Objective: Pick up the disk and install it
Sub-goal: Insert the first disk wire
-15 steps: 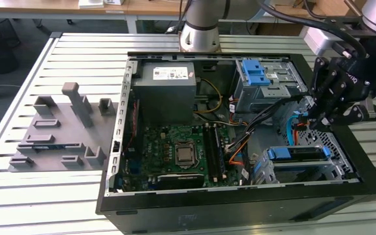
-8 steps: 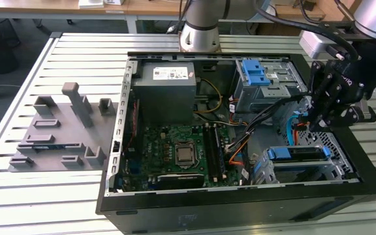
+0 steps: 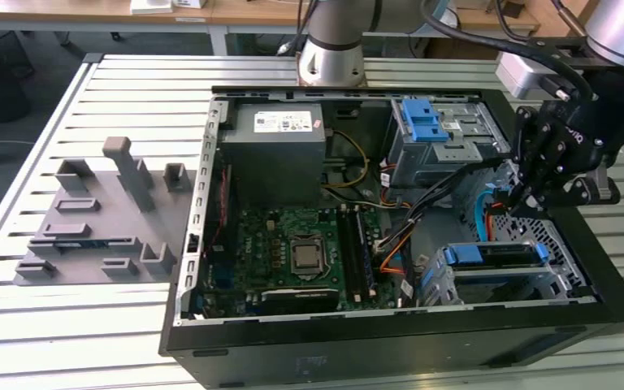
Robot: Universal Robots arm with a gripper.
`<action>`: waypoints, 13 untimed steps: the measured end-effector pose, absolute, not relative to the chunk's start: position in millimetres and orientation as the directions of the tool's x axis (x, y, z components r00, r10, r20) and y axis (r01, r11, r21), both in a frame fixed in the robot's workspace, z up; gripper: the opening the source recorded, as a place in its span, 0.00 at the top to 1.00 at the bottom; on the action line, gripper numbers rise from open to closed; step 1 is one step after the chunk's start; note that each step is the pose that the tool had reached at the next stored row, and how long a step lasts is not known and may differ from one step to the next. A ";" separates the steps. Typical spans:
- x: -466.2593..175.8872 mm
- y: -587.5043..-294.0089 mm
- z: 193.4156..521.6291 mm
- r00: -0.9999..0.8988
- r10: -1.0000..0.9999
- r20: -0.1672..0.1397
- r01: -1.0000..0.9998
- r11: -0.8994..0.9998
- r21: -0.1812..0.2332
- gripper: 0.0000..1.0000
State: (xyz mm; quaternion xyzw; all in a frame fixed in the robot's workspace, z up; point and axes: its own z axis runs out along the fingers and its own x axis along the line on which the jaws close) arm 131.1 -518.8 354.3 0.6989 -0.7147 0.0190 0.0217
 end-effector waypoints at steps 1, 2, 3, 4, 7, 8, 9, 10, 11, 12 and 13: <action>131.2 -518.8 354.1 -0.022 -0.998 0.056 -1.000 0.022 0.003 0.84; 131.1 -518.8 353.8 -0.022 -0.998 0.053 -1.000 0.023 0.003 0.84; 130.7 -518.9 353.5 -0.022 -0.999 0.048 -1.000 0.023 0.002 0.84; 129.6 -519.1 353.1 -0.023 -0.999 0.043 -1.000 0.023 0.001 0.84; 125.9 -522.6 351.7 -0.023 -0.999 0.038 -1.000 0.022 -0.010 0.84; 125.0 -524.3 351.3 -0.023 -0.999 0.038 -1.000 0.022 -0.014 0.84; 124.2 -526.1 350.9 -0.023 -0.999 0.038 -1.000 0.022 -0.017 0.84; 123.6 -527.5 350.4 -0.023 -0.999 0.038 -1.000 0.022 -0.021 0.84; 123.2 -528.8 350.0 -0.023 -0.999 0.038 -0.999 0.022 -0.023 0.84; 122.8 -530.3 349.5 -0.023 -0.999 0.038 -0.999 0.022 -0.025 0.84; 122.3 -531.8 348.9 -0.023 -0.999 0.038 -0.999 0.022 -0.026 0.84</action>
